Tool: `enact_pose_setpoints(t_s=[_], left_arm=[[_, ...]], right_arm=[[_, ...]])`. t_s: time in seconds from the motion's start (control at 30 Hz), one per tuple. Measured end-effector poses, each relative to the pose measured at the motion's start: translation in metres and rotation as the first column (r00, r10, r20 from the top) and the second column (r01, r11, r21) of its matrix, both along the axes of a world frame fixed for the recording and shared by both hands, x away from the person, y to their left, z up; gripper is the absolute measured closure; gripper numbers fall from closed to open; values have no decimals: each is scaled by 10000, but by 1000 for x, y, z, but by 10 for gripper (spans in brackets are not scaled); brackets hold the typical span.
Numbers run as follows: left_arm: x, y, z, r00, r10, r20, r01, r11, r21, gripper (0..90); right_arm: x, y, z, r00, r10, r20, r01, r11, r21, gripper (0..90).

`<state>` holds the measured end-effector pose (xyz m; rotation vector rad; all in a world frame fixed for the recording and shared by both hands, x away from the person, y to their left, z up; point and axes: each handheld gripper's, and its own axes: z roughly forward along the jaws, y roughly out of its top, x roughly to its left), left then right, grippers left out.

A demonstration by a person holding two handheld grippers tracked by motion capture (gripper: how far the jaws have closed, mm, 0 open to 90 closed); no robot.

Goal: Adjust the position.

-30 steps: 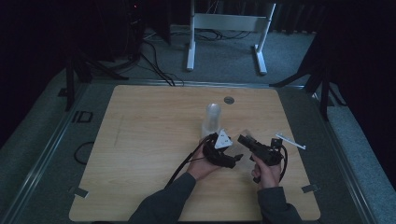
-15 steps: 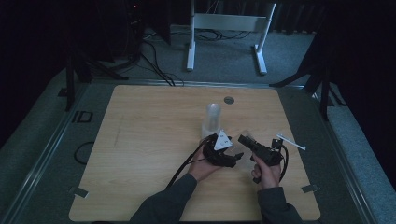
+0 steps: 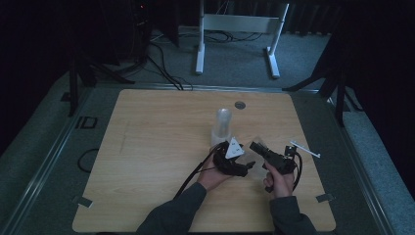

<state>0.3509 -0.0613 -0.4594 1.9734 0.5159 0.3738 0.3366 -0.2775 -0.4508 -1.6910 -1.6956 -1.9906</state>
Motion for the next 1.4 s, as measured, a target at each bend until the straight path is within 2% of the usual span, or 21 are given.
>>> enact_pose_setpoints(t_s=[0.17,0.4,0.63,0.83,0.87,0.97,1.17,1.4], left_arm=[[0,0,1,10000,11,7,-11,10000,-7,277],[-1,1,2,9999,-88,53,88,10000,15,283],[2,6,3,10000,-6,25,6,10000,52,286],[5,10,5,10000,60,19,-60,9999,87,286],[6,12,5,10000,79,9,-79,9999,82,286],[6,14,6,10000,66,74,-68,9997,235,286],[8,18,7,10000,87,46,-89,9996,285,287],[8,23,8,10000,25,23,-26,9994,358,287]], right_arm=[[0,0,0,10000,14,4,-14,10000,5,424],[-1,-1,2,9999,65,106,-63,9999,-158,366],[-2,-1,5,9989,354,310,-335,9977,-591,343],[-4,-1,6,9979,512,398,-481,9961,-743,344],[-5,-1,6,9969,659,433,-616,9935,-954,344],[-6,-1,6,9958,789,456,-732,9906,-1160,344],[-9,-5,8,9937,1003,506,-914,9838,-1543,346],[-11,-13,8,9934,1023,523,-916,9798,-1776,357]])
